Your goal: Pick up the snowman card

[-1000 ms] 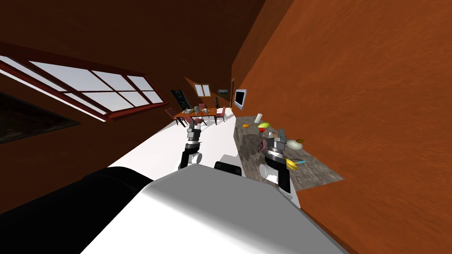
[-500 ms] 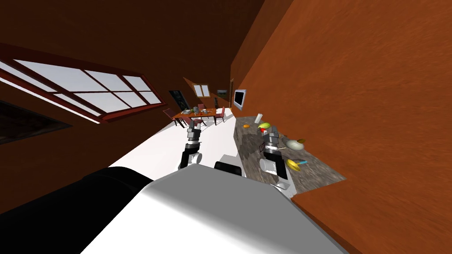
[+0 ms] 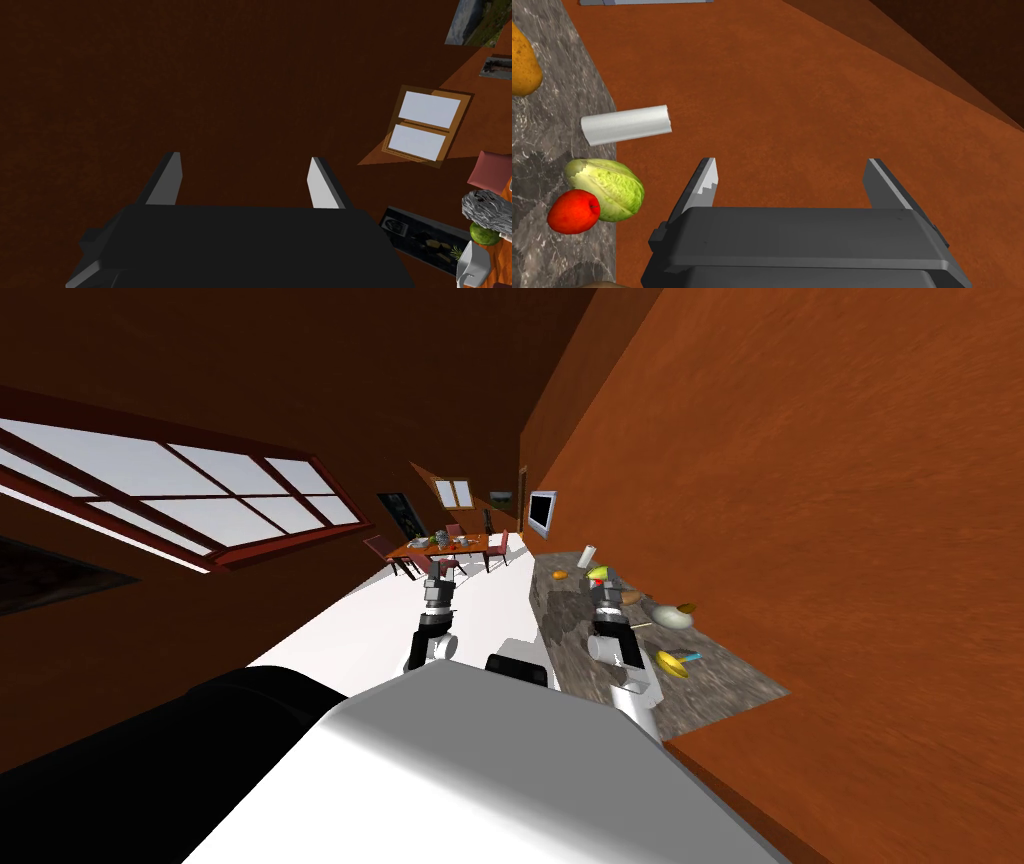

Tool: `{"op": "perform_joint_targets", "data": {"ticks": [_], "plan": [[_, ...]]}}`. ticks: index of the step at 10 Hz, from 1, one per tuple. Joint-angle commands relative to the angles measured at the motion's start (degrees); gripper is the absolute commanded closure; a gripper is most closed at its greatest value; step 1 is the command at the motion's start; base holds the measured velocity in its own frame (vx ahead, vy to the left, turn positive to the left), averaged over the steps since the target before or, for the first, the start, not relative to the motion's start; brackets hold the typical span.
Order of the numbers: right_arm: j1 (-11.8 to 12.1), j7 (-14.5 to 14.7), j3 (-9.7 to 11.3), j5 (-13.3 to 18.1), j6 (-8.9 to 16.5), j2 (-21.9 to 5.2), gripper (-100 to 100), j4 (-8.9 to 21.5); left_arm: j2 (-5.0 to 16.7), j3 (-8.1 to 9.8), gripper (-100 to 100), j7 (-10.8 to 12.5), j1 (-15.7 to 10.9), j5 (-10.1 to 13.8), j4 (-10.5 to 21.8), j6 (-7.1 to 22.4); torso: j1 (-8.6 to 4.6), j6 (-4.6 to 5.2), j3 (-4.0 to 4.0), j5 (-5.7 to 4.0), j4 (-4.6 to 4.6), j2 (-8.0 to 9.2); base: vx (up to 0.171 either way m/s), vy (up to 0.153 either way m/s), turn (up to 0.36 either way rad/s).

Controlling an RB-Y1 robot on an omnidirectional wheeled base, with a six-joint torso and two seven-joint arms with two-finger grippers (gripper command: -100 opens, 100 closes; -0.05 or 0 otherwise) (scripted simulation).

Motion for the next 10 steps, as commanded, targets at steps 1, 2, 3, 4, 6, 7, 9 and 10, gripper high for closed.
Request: {"op": "perform_joint_targets", "data": {"ticks": [1,2,3,4,6,7,9,10], "plan": [[-2.36,-1.34,-0.21,-0.10,2.50,-0.32,-100,0.93,0.00,0.00,0,0.00,0.00,0.00,0.00,0.00,0.00,0.00,0.00,0.00,0.00,0.00,0.021,0.048,-0.031],[-4.34,-3.76,-0.63,-0.33,4.37,-0.99,-100,3.39,0.00,0.00,0,0.00,0.00,0.00,0.00,0.00,-0.01,-0.01,0.01,0.01,0.01,0.02,0.021,0.064,-0.051],[-5.91,-3.83,-0.63,-0.33,5.74,-0.99,-100,3.39,0.00,0.00,0,0.00,0.00,0.00,0.00,0.00,0.04,0.00,0.00,0.01,0.00,0.01,0.019,0.054,-0.031],[-8.05,-6.09,-1.08,-0.59,7.28,-1.57,-100,5.98,0.00,0.00,0,0.00,0.00,0.00,0.00,0.00,0.02,-0.01,0.01,0.01,0.01,0.02,0.036,0.066,-0.064],[-11.48,-8.68,-1.55,-0.87,10.93,-2.09,-100,8.24,0.00,0.00,0,0.00,0.00,0.00,0.00,0.00,0.03,-0.01,-0.01,0.02,0.00,-0.02,0.031,0.060,-0.050],[-12.69,-9.12,-1.55,-0.87,11.99,-2.09,-100,8.72,0.00,0.00,0,0.00,0.00,0.00,0.00,0.00,0.03,0.01,-0.01,0.01,-0.01,-0.02,0.024,0.057,-0.040],[-15.87,-11.87,-2.04,-1.16,14.62,-2.54,-100,11.60,0.00,0.00,0,0.00,0.00,0.00,0.00,0.00,-0.08,0.00,0.02,-0.01,0.01,0.04,0.015,0.034,-0.032],[-17.53,-11.87,-2.04,-1.16,16.00,-2.54,-100,11.60,0.00,0.00,0,0.00,0.00,0.00,0.00,0.00,-0.04,0.01,0.02,-0.01,0.00,0.03,0.022,0.048,-0.045]]}}
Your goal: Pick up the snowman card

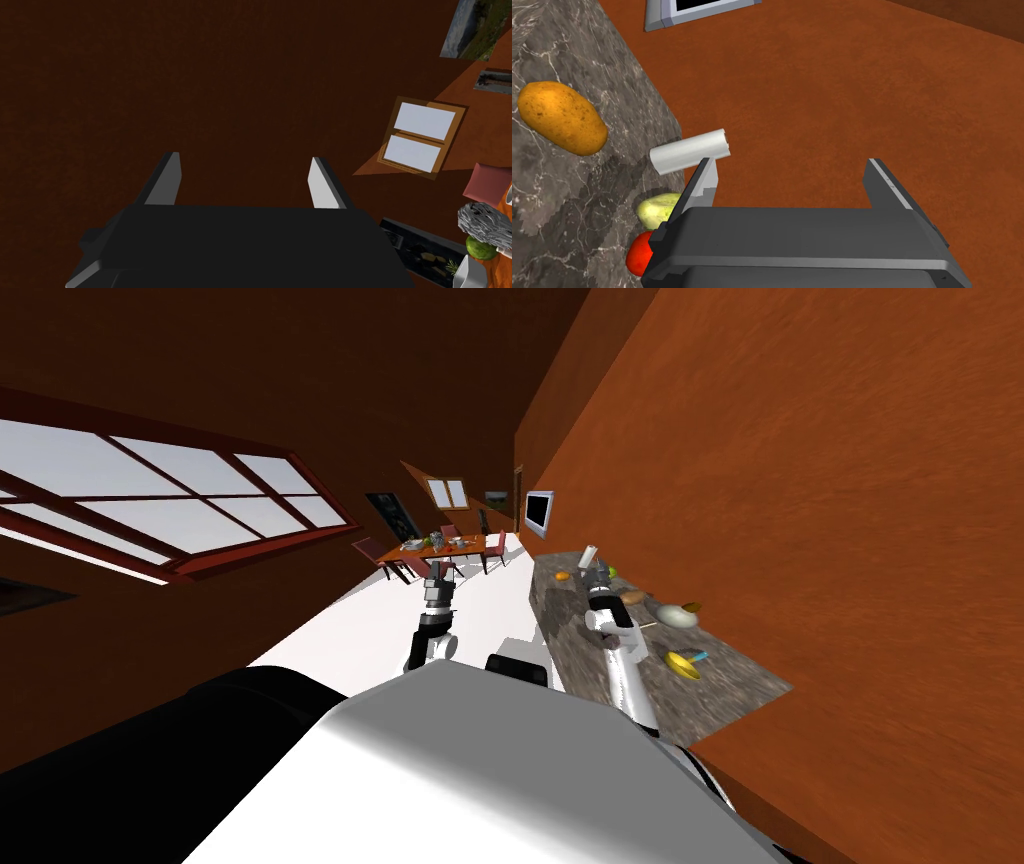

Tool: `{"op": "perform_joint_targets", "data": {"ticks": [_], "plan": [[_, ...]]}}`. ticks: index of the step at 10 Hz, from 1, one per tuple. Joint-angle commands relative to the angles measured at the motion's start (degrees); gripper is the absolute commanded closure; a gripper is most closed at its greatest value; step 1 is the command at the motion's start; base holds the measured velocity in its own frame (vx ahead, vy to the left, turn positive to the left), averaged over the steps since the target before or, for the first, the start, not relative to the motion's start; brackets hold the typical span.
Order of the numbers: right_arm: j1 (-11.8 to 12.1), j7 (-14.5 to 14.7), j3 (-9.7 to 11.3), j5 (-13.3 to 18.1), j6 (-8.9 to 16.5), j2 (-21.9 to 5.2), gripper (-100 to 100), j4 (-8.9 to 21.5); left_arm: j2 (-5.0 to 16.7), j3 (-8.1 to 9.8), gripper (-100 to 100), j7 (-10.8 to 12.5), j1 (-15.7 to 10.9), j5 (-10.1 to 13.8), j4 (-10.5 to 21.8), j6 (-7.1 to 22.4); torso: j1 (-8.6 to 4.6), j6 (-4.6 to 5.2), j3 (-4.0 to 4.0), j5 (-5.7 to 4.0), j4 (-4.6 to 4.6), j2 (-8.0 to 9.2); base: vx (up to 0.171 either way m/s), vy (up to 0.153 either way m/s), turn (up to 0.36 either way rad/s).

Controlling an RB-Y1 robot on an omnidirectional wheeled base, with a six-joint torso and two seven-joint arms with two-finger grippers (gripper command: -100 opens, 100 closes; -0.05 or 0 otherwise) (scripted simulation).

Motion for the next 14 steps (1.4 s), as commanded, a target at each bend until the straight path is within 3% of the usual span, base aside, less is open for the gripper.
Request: {"op": "perform_joint_targets", "data": {"ticks": [1,2,3,4,5,6,7,8,9,12,13,14], "plan": [[-2.86,-2.86,-0.48,-0.37,2.86,-0.47,-100,2.86,0.00,0.00,0,0.00,0.00,0.00,0.00,0.00,0.00,0.00,0.00,0.00,0.00,0.00,0.028,0.073,-0.072],[-4.75,-3.21,-0.48,-0.37,4.77,-0.47,-100,3.51,0.00,0.00,0,0.00,0.00,0.00,0.00,0.00,0.08,0.02,-0.02,0.01,-0.01,-0.02,0.026,0.059,-0.050],[-5.00,-3.21,-0.48,-0.37,5.19,-0.47,-100,3.51,0.00,0.00,0,0.00,0.00,0.00,0.00,0.00,0.04,0.00,-0.02,0.01,-0.01,-0.03,0.016,0.019,0.005],[-7.53,-5.95,-1.00,-0.71,7.55,-0.81,-100,6.24,0.00,0.00,0,0.00,0.00,0.00,0.00,0.00,-0.08,0.01,0.00,-0.02,-0.01,0.02,0.025,0.031,-0.082],[-9.07,-6.00,-1.00,-0.71,8.91,-0.81,-100,6.70,0.00,0.00,0,0.00,0.00,0.00,0.00,0.00,-0.07,0.03,-0.01,-0.02,-0.01,-0.01,0.024,0.041,-0.060],[-10.90,-8.33,-1.52,-1.06,10.67,-1.13,-100,8.89,0.00,0.00,0,0.00,0.00,0.00,0.00,0.00,-0.04,0.01,-0.01,-0.01,-0.01,-0.01,0.024,0.060,-0.082],[-12.67,-8.79,-1.52,-1.06,12.55,-1.13,-100,10.04,0.00,0.00,0,0.00,0.00,0.00,0.00,0.00,0.02,0.02,-0.01,0.00,-0.01,-0.01,0.014,0.059,-0.061],[-13.31,-8.79,-1.52,-1.06,12.96,-1.13,-100,10.04,0.00,0.00,0,0.00,0.00,0.00,0.00,0.00,0.03,0.01,0.00,0.00,-0.01,0.01,0.007,0.027,-0.003],[-15.57,-11.49,-2.05,-1.44,15.20,-1.42,-100,12.70,0.00,0.00,0,0.00,0.00,0.00,0.00,0.00,-0.06,0.01,0.02,-0.01,0.00,0.04,0.020,0.036,-0.096],[-21.58,-14.21,-2.59,-1.85,20.24,-1.71,-100,17.17,0.00,0.00,0,0.00,0.00,0.00,0.00,0.00,-0.03,0.03,-0.01,-0.01,-0.01,0.00,0.019,0.041,-0.082],[-21.66,-14.21,-2.59,-1.85,20.79,-1.71,-100,17.17,0.00,0.00,0,0.00,0.00,0.00,0.00,0.00,-0.04,0.01,0.00,-0.01,-0.01,0.01,0.008,0.018,0.015],[-24.15,-16.80,-3.14,-2.28,23.06,-2.01,-100,19.75,0.00,0.00,0,0.00,0.00,0.00,0.00,0.00,-0.11,0.01,0.02,-0.03,-0.01,0.05,0.010,0.025,-0.127]]}}
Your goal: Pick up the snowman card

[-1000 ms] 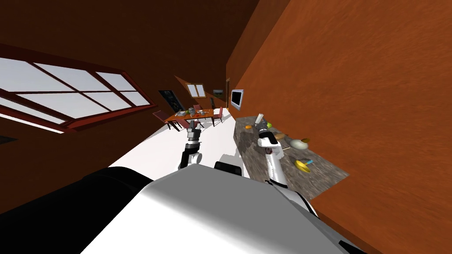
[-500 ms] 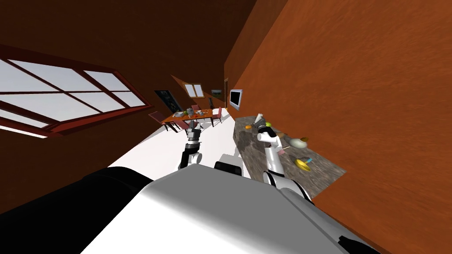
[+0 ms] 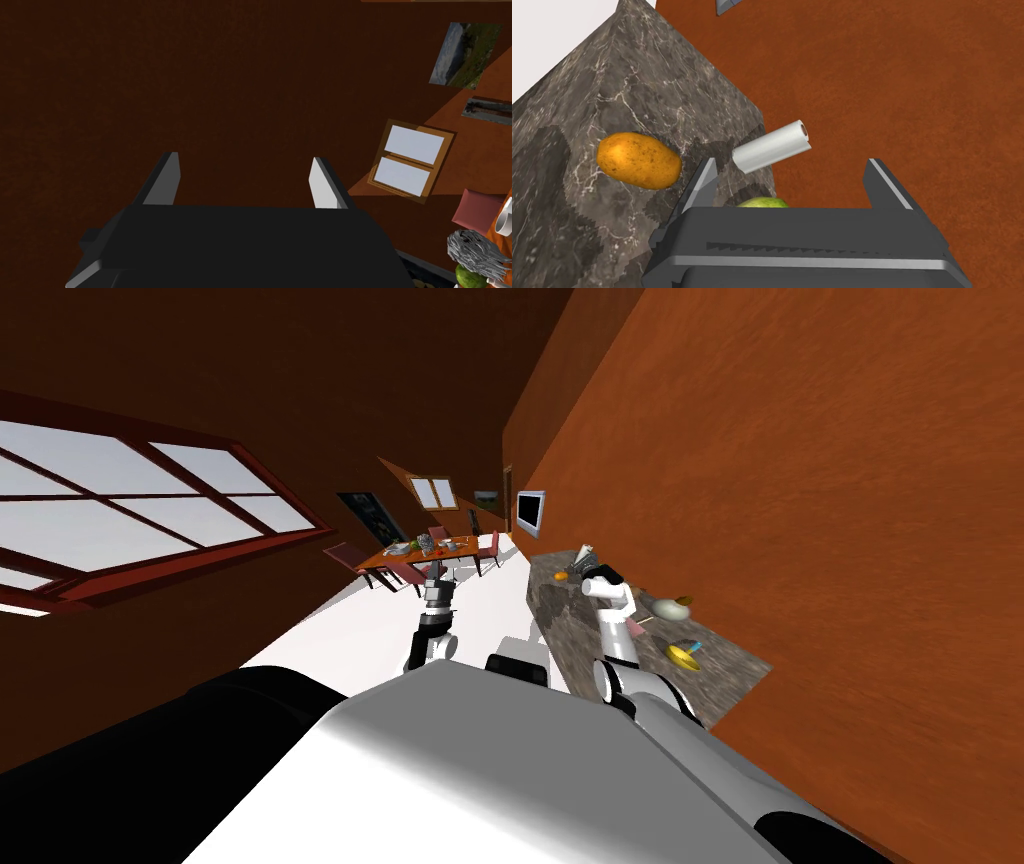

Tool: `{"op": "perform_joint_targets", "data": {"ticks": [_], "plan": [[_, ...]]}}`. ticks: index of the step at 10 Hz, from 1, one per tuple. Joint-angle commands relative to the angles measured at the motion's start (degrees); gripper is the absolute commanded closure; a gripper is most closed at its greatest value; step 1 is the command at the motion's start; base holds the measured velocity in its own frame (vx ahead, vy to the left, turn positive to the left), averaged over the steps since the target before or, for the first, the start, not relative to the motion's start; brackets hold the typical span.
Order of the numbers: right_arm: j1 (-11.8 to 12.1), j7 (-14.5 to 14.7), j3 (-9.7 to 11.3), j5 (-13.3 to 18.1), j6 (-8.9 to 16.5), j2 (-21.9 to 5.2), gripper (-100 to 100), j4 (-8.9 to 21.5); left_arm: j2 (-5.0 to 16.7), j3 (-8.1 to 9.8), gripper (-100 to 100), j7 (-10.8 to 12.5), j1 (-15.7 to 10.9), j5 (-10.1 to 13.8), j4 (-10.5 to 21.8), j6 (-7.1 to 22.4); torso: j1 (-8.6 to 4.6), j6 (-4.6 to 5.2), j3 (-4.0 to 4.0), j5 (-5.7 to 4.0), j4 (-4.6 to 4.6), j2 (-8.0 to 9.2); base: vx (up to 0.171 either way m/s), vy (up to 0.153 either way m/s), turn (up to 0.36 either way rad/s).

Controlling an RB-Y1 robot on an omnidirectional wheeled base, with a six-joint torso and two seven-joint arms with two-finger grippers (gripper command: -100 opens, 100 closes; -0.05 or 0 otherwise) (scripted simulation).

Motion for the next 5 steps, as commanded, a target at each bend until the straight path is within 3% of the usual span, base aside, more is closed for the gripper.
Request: {"op": "perform_joint_targets", "data": {"ticks": [1,2,4,5], "plan": [[-2.86,-1.44,-0.27,-0.26,2.86,-0.20,-100,2.49,0.00,0.00,0,0.00,0.00,0.00,0.00,0.00,0.00,0.00,0.00,0.00,0.00,0.00,0.011,0.032,-0.080],[-4.51,-3.85,-0.82,-0.72,4.38,-0.50,-100,4.48,0.00,0.00,0,0.00,-0.01,0.00,0.00,0.00,0.02,-0.03,0.00,0.01,0.00,0.00,0.017,0.033,-0.127],[-6.94,-3.92,-0.82,-0.72,6.82,-0.50,-100,6.40,0.00,0.00,0,0.00,-0.01,0.00,0.00,0.00,0.02,-0.03,-0.01,0.01,-0.01,-0.02,0.012,0.021,-0.031],[-8.88,-6.28,-1.38,-1.21,9.04,-0.79,-100,8.42,0.00,0.00,0,0.00,-0.01,0.00,0.00,0.00,-0.03,-0.04,0.00,0.00,0.00,0.01,0.011,0.012,-0.138]]}}
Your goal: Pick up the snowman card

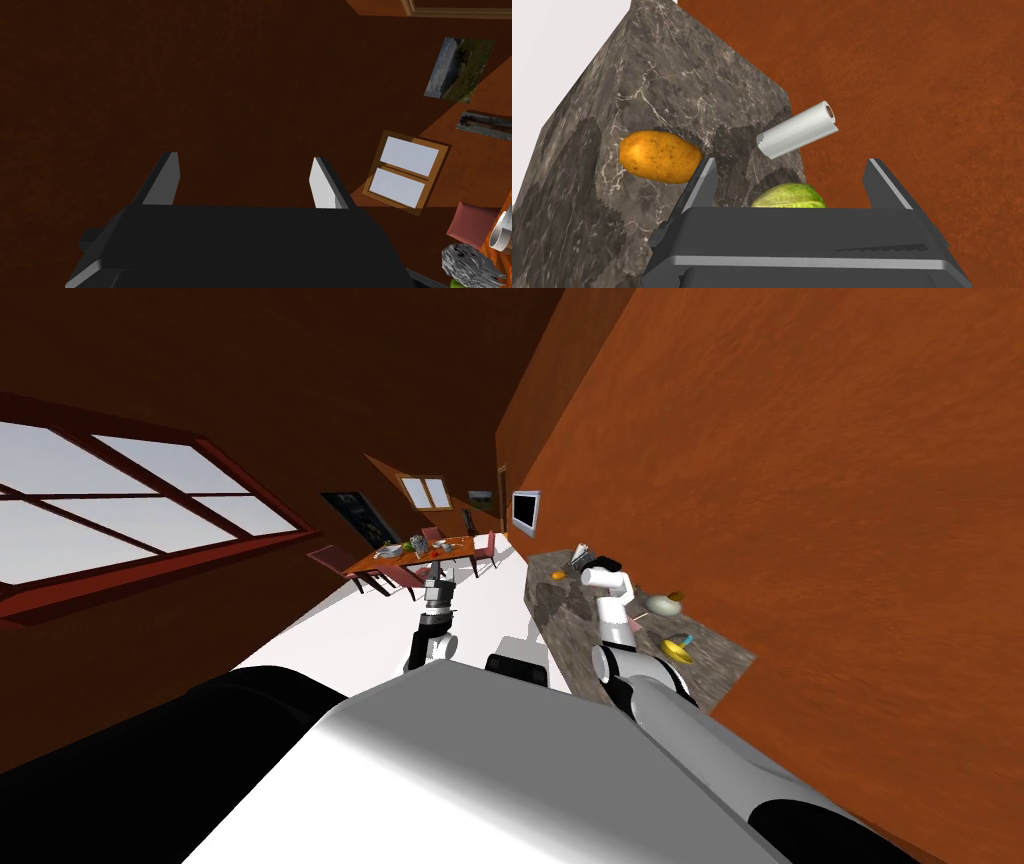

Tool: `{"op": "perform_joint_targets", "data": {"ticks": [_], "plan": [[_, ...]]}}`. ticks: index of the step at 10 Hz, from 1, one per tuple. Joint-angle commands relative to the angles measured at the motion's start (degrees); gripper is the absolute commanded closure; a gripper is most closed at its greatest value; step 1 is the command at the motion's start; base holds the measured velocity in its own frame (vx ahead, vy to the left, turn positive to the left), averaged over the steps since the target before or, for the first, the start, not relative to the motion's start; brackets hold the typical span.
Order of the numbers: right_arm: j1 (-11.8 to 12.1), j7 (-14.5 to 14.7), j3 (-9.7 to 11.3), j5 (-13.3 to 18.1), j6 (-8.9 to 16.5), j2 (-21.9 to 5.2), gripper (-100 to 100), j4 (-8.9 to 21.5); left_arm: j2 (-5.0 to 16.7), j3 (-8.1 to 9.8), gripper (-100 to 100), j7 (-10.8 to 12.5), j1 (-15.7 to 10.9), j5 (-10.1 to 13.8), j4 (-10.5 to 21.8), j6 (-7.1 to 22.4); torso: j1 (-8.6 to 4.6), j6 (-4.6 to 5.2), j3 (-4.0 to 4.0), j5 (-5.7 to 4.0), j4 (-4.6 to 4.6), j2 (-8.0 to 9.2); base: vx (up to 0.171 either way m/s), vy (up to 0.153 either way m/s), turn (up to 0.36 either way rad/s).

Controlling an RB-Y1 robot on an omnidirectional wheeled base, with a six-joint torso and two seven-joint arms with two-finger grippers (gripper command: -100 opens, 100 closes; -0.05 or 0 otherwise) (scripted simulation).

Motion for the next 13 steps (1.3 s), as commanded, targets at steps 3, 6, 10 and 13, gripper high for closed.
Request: {"op": "perform_joint_targets", "data": {"ticks": [3,6,10,13], "plan": [[-5.62,-3.51,-0.83,-0.77,5.46,-0.48,-100,5.62,0.00,0.00,0,0.00,-0.01,0.00,0.00,0.00,0.00,-0.04,0.01,0.00,0.00,0.02,0.007,0.011,-0.074],[-9.54,-5.59,-1.38,-1.30,9.04,-0.76,-100,9.82,0.00,0.00,0,0.00,-0.01,0.00,0.00,0.00,-0.02,-0.04,0.01,-0.01,-0.01,0.03,0.007,0.006,-0.076],[-14.44,-7.52,-1.92,-1.84,13.29,-1.02,-100,16.19,0.00,0.00,0,0.00,-0.01,0.00,0.00,0.00,-0.06,-0.04,0.01,-0.02,0.00,0.02,0.007,-0.001,-0.088],[-17.83,-9.29,-2.44,-2.39,16.56,-1.25,-100,20.52,0.00,0.00,0,0.00,-0.01,0.00,0.00,0.00,-0.10,-0.03,0.01,-0.03,-0.01,0.04,0.005,-0.009,-0.088]]}}
